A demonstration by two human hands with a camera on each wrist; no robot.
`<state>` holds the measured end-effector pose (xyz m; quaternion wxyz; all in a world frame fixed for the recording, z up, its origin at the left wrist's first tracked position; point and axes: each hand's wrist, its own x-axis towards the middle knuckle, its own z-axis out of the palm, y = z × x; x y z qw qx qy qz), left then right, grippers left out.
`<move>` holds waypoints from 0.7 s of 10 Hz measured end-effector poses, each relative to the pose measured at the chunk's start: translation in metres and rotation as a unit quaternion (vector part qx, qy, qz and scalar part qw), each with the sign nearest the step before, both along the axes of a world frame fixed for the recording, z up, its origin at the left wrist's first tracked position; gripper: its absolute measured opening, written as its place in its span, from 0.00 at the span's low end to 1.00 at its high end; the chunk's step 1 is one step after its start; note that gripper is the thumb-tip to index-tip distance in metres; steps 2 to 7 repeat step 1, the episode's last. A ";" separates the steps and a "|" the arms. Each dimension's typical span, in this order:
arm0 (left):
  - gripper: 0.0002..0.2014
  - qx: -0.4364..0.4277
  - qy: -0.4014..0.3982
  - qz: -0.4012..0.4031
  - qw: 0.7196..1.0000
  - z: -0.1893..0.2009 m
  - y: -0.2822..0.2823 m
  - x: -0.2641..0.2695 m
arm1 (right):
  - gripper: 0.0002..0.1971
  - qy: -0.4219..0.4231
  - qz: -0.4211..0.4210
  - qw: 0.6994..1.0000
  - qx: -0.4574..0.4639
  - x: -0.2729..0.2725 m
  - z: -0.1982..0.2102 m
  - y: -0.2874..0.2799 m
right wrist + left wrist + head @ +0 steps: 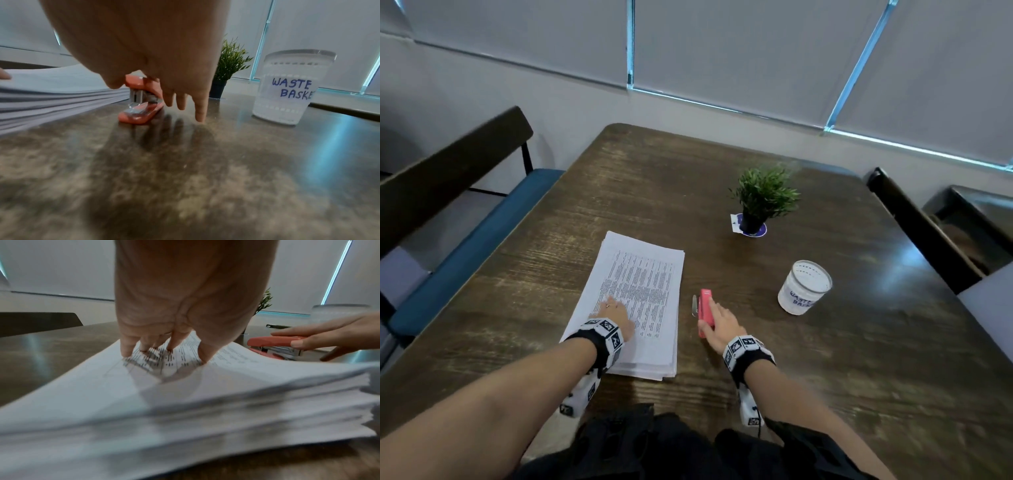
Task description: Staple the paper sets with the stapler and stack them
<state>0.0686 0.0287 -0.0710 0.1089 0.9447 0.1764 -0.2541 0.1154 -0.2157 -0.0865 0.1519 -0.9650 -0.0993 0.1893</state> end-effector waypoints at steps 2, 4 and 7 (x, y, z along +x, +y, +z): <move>0.25 -0.015 -0.013 -0.017 1.000 0.017 -0.009 0.013 | 0.35 0.003 -0.002 1.000 -0.006 0.016 0.013 -0.013; 0.25 -0.015 -0.013 -0.017 1.000 0.017 -0.009 0.013 | 0.35 0.003 -0.002 1.000 -0.006 0.016 0.013 -0.013; 0.25 -0.015 -0.013 -0.017 1.000 0.017 -0.009 0.013 | 0.35 0.003 -0.002 1.000 -0.006 0.016 0.013 -0.013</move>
